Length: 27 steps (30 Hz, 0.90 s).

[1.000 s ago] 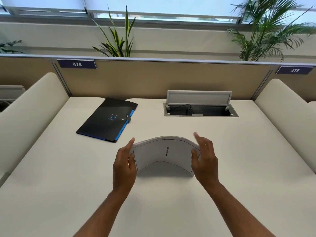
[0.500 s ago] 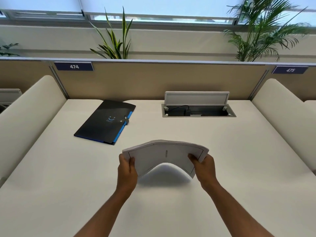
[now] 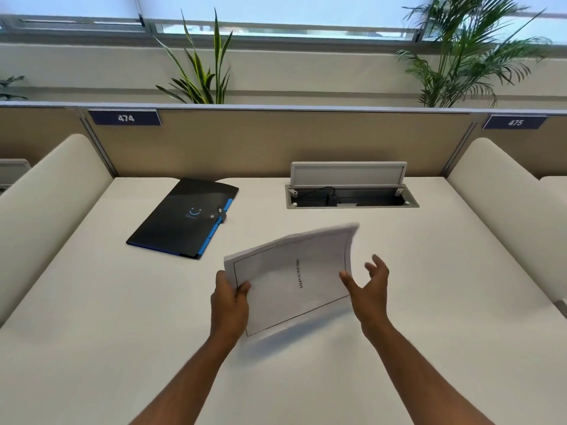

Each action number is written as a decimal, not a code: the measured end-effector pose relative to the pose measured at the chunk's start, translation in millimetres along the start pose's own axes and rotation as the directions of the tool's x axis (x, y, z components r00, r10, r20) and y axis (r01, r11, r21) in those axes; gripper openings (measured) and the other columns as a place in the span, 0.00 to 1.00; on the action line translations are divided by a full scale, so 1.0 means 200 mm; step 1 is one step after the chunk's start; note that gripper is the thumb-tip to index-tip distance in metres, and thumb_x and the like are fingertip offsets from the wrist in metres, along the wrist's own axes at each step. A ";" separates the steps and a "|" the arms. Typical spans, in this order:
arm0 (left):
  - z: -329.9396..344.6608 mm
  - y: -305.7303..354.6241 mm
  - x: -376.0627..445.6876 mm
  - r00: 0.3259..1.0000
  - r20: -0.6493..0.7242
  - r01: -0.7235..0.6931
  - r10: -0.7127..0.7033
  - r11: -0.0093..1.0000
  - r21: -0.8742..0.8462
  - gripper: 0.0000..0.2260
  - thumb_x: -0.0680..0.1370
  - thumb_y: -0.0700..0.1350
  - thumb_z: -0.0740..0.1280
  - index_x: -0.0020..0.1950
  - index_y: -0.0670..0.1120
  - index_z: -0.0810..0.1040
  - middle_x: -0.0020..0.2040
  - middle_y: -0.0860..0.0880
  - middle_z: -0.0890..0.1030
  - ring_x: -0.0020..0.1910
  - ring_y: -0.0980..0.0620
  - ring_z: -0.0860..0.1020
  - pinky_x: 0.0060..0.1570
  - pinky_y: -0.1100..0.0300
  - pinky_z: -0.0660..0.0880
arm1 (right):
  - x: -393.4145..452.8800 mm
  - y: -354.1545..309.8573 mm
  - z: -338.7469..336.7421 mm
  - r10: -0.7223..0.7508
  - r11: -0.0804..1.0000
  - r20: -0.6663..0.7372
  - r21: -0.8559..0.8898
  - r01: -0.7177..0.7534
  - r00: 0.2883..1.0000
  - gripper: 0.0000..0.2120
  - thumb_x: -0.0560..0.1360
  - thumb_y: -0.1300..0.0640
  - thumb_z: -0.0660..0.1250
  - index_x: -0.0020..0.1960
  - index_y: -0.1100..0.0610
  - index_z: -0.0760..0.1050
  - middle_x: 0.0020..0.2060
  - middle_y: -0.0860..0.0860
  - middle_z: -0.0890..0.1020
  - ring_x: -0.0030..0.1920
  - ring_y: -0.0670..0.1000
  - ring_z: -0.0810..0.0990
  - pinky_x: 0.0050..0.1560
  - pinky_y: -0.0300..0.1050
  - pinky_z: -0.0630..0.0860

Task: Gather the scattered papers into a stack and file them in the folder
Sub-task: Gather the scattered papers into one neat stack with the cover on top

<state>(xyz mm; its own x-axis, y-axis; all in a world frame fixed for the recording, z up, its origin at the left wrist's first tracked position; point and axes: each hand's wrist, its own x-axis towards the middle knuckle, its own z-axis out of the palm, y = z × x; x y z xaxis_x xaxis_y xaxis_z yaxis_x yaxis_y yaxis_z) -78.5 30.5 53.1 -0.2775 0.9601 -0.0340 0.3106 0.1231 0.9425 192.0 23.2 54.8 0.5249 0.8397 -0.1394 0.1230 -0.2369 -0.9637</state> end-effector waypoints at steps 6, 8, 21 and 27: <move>0.08 0.01 -0.03 0.987 0.021 0.155 -0.156 0.941 -0.301 0.24 0.80 0.39 0.67 0.74 0.48 0.64 0.63 0.49 0.76 0.60 0.47 0.77 0.61 0.50 0.76 | 0.00 0.07 0.00 0.436 0.822 0.246 0.282 -0.494 0.866 0.33 0.72 0.51 0.78 0.72 0.60 0.73 0.68 0.57 0.78 0.70 0.59 0.74 0.70 0.55 0.70; 0.14 0.01 -0.06 0.982 0.043 0.185 -0.184 0.892 -0.413 0.21 0.80 0.37 0.66 0.71 0.48 0.67 0.62 0.48 0.79 0.61 0.47 0.78 0.59 0.53 0.75 | 0.01 0.04 0.00 0.375 0.746 0.392 0.410 -0.524 0.840 0.19 0.75 0.54 0.75 0.62 0.61 0.80 0.62 0.59 0.84 0.63 0.58 0.81 0.66 0.54 0.76; 0.33 0.32 -0.08 0.997 -0.017 0.072 -0.075 0.985 -0.156 0.39 0.77 0.55 0.67 0.79 0.57 0.45 0.80 0.58 0.51 0.75 0.58 0.59 0.69 0.56 0.64 | 0.23 -0.18 -0.19 -0.160 0.951 0.261 0.299 0.078 0.952 0.06 0.79 0.62 0.70 0.54 0.55 0.83 0.48 0.50 0.89 0.47 0.50 0.87 0.47 0.41 0.83; 0.36 0.55 -0.02 0.966 0.094 -0.219 0.239 0.958 -0.186 0.09 0.83 0.47 0.59 0.59 0.61 0.71 0.53 0.62 0.80 0.53 0.60 0.80 0.48 0.62 0.82 | 0.27 -0.27 -0.26 -0.333 0.927 0.251 0.265 0.266 0.909 0.09 0.80 0.63 0.70 0.52 0.49 0.83 0.47 0.43 0.89 0.46 0.45 0.86 0.46 0.35 0.81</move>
<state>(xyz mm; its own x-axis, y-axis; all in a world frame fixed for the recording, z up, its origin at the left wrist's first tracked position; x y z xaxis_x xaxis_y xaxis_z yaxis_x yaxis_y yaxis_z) 22.4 59.1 132.3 -0.1085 0.9809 0.1616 0.1888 -0.1393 0.9721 257.5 54.9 111.6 0.2244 0.9648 0.1368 0.0308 0.1333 -0.9906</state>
